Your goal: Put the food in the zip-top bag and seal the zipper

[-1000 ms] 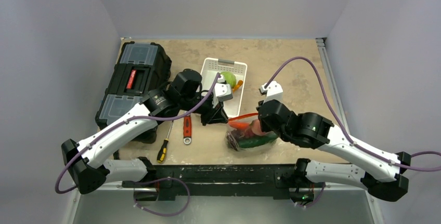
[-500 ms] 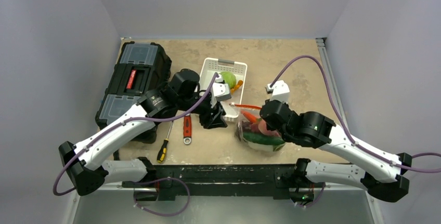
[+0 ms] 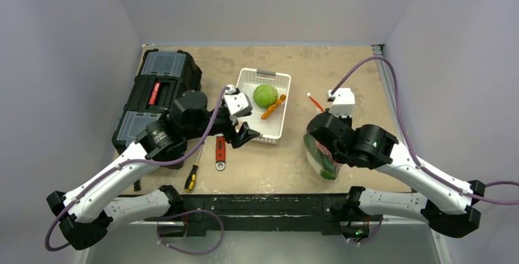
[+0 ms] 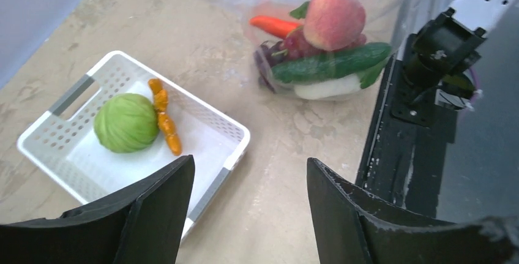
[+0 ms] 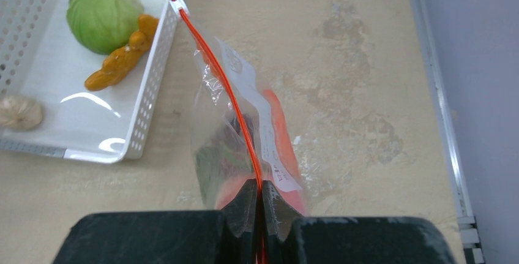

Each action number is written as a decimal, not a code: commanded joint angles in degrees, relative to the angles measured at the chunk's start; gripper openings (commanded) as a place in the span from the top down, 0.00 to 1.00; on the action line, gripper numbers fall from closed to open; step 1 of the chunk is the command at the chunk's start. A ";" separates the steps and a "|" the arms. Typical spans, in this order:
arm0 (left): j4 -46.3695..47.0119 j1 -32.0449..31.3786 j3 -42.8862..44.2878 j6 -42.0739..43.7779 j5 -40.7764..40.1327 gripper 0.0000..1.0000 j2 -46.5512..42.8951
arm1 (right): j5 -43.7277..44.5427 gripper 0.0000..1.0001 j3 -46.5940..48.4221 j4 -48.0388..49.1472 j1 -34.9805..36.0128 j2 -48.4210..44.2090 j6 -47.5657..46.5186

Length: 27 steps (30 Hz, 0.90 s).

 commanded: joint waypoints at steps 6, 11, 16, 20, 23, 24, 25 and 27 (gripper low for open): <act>4.83 -0.07 -1.45 -1.12 -10.42 0.33 -2.24 | 16.30 1.00 7.08 -1.26 -14.06 8.12 -5.21; 4.97 -0.07 -1.30 -1.75 -10.20 0.33 -2.70 | 15.56 1.00 6.27 7.34 -22.72 7.08 -16.22; 5.81 -0.07 -1.73 -2.78 -9.80 0.33 -3.36 | 22.88 1.00 5.60 6.60 -25.19 5.15 -17.18; 6.22 -0.22 -1.78 -3.75 -9.65 0.33 -3.77 | 28.40 1.00 1.03 9.99 -25.36 2.17 -21.79; 6.87 -0.37 -2.21 -4.32 -9.68 0.33 -4.37 | 29.66 1.00 -1.21 12.13 -25.31 1.44 -24.44; 7.06 -0.41 -2.30 -4.51 -9.67 0.33 -4.49 | 28.93 1.00 -1.52 12.68 -25.34 1.96 -24.91; 7.18 -0.46 -2.35 -4.54 -9.69 0.33 -4.66 | 27.53 1.00 -2.03 13.71 -25.34 2.98 -25.43; 7.38 -0.59 -2.28 -4.53 -9.60 0.33 -4.80 | 22.06 1.00 -2.11 14.33 -25.32 6.47 -23.57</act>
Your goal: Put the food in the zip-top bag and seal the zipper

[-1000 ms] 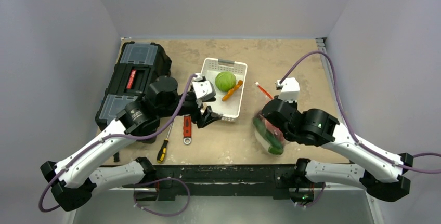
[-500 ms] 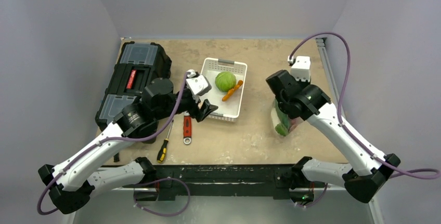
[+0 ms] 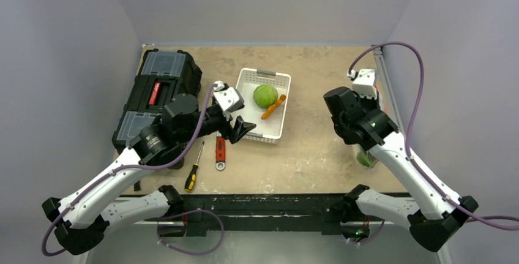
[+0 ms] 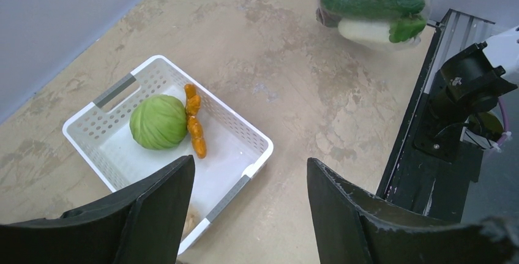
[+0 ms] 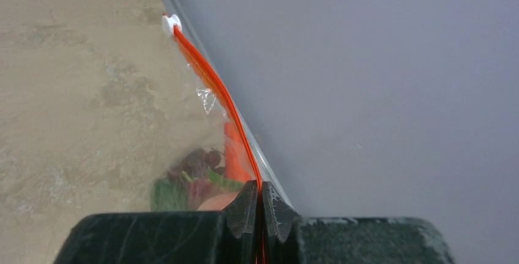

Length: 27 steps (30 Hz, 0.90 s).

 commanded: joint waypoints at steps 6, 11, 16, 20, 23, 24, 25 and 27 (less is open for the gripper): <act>3.89 -0.66 -0.59 -1.50 -1.35 0.33 -1.75 | -24.74 1.00 0.11 8.17 7.07 22.30 8.80; 3.97 -0.65 -1.22 -0.85 -4.49 0.33 -1.83 | -29.35 1.00 -0.69 13.98 15.61 31.77 9.64; 3.94 -0.63 -1.33 -0.43 -5.10 0.33 -1.30 | -34.23 1.00 -5.97 20.07 15.95 29.50 9.64; 4.02 -0.62 -1.32 -0.45 -4.94 0.33 -0.88 | -35.04 1.00 -9.10 22.06 15.88 26.39 9.64; 4.02 -0.62 -1.29 -0.45 -5.04 0.33 -0.77 | -34.59 0.93 -11.02 22.46 15.86 24.60 10.95; 4.02 -0.62 -1.40 -0.39 -5.20 0.34 -0.77 | -35.14 0.89 -11.56 22.69 15.86 23.90 11.01; 4.10 -0.66 -1.46 -0.36 -5.41 0.34 -0.74 | -36.24 0.85 -12.09 23.23 15.86 22.95 10.50; 4.11 -0.64 -1.51 -0.28 -5.92 0.33 -0.84 | -39.14 0.75 -13.29 24.94 15.91 20.41 9.76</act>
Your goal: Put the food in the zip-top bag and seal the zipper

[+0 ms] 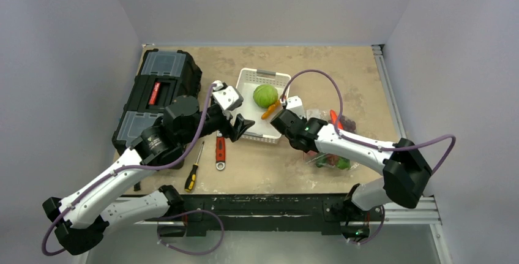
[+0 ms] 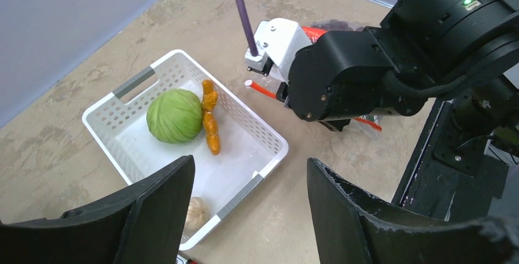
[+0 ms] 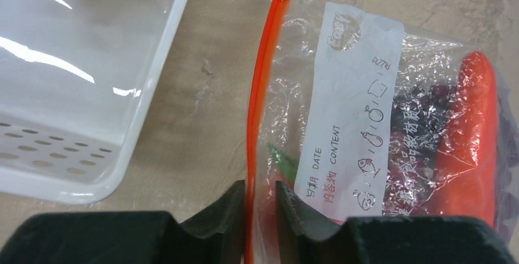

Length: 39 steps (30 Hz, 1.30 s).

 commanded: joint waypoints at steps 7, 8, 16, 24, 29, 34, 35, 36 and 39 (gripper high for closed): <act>4.01 -0.28 -1.69 0.67 -4.90 0.33 -2.88 | -11.87 0.30 -1.70 5.02 -0.22 -18.21 -2.10; 4.86 -0.27 -2.40 0.90 -5.11 0.33 -3.71 | -12.47 0.25 -1.31 4.99 -0.22 -22.00 -2.40; 10.68 -0.41 -7.16 3.86 -13.82 0.32 -12.01 | -11.79 0.01 1.27 5.86 -0.23 -44.29 -4.51; -2.97 -0.51 1.94 -10.71 -19.11 0.32 -20.47 | -6.32 0.01 6.50 4.16 -0.22 -57.28 -5.48; -7.78 -0.50 1.11 -18.92 -20.36 0.29 -32.39 | 0.61 0.01 10.13 2.91 -0.22 -62.32 -6.89; -14.06 -0.55 3.81 -21.66 -23.92 0.28 -39.13 | 6.04 0.01 12.29 2.65 -0.22 -65.07 -7.97; -15.78 -0.51 4.96 -21.76 -24.56 0.28 -39.50 | 6.39 0.01 12.60 2.65 -0.22 -65.32 -8.05; -17.62 -0.51 6.17 -21.78 -25.11 0.28 -39.70 | 6.83 0.01 12.89 2.50 -0.22 -65.45 -7.91; -21.64 -0.51 8.96 -21.54 -26.55 0.28 -40.20 | 7.64 0.01 13.98 1.82 -0.17 -65.41 -7.37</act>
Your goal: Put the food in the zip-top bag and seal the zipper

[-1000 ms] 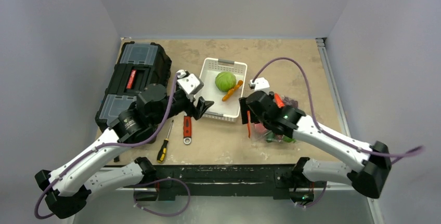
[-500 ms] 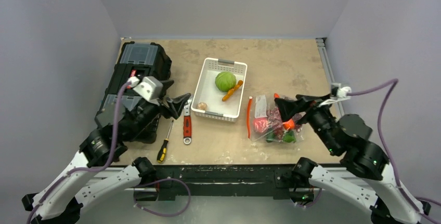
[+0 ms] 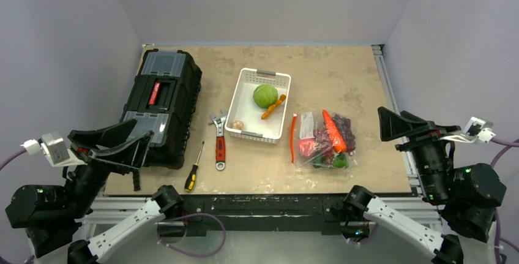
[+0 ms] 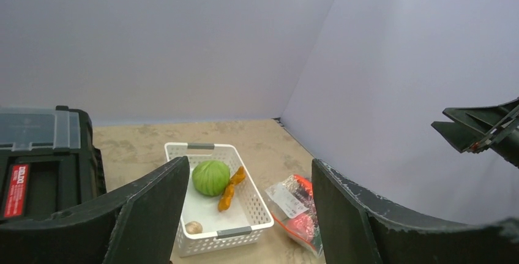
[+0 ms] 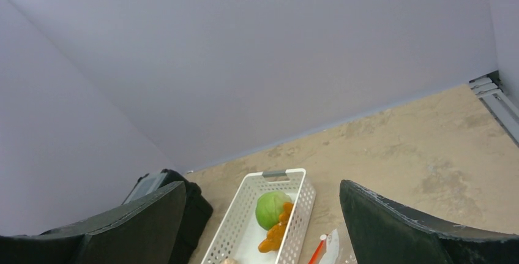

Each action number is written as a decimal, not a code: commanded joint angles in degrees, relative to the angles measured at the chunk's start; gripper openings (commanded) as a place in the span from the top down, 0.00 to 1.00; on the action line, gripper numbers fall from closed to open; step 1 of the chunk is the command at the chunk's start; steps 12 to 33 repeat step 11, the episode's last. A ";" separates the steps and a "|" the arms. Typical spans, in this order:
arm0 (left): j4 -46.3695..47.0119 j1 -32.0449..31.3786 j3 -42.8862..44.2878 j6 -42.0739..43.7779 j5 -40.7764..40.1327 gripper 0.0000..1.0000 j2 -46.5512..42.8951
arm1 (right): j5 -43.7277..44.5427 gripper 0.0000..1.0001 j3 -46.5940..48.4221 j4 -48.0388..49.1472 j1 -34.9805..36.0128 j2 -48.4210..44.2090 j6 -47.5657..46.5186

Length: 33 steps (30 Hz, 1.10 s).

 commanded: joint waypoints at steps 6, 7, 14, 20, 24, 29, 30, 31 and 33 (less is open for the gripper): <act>-9.88 -0.30 3.85 -1.21 -5.93 0.28 -2.15 | 4.37 0.01 4.09 -2.68 0.43 0.17 0.91; -9.92 -0.23 3.76 -1.21 -6.18 0.28 -2.53 | 4.06 0.01 3.30 -3.39 0.43 -0.10 0.38; -9.06 -0.24 3.18 -1.21 -6.02 0.28 -3.32 | 8.40 0.01 1.60 -4.37 0.28 0.61 -1.89; -9.06 -0.24 3.18 -1.21 -6.02 0.28 -3.32 | 8.40 0.01 1.60 -4.37 0.28 0.61 -1.89; -9.06 -0.24 3.18 -1.21 -6.02 0.28 -3.32 | 8.40 0.01 1.60 -4.37 0.28 0.61 -1.89; -9.06 -0.24 3.18 -1.21 -6.02 0.28 -3.32 | 8.40 0.01 1.60 -4.37 0.28 0.61 -1.89; -9.06 -0.24 3.18 -1.21 -6.02 0.28 -3.32 | 8.40 0.01 1.60 -4.37 0.28 0.61 -1.89; -9.06 -0.24 3.18 -1.21 -6.02 0.28 -3.32 | 8.40 0.01 1.60 -4.37 0.28 0.61 -1.89; -9.06 -0.24 3.18 -1.21 -6.02 0.28 -3.32 | 8.40 0.01 1.60 -4.37 0.28 0.61 -1.89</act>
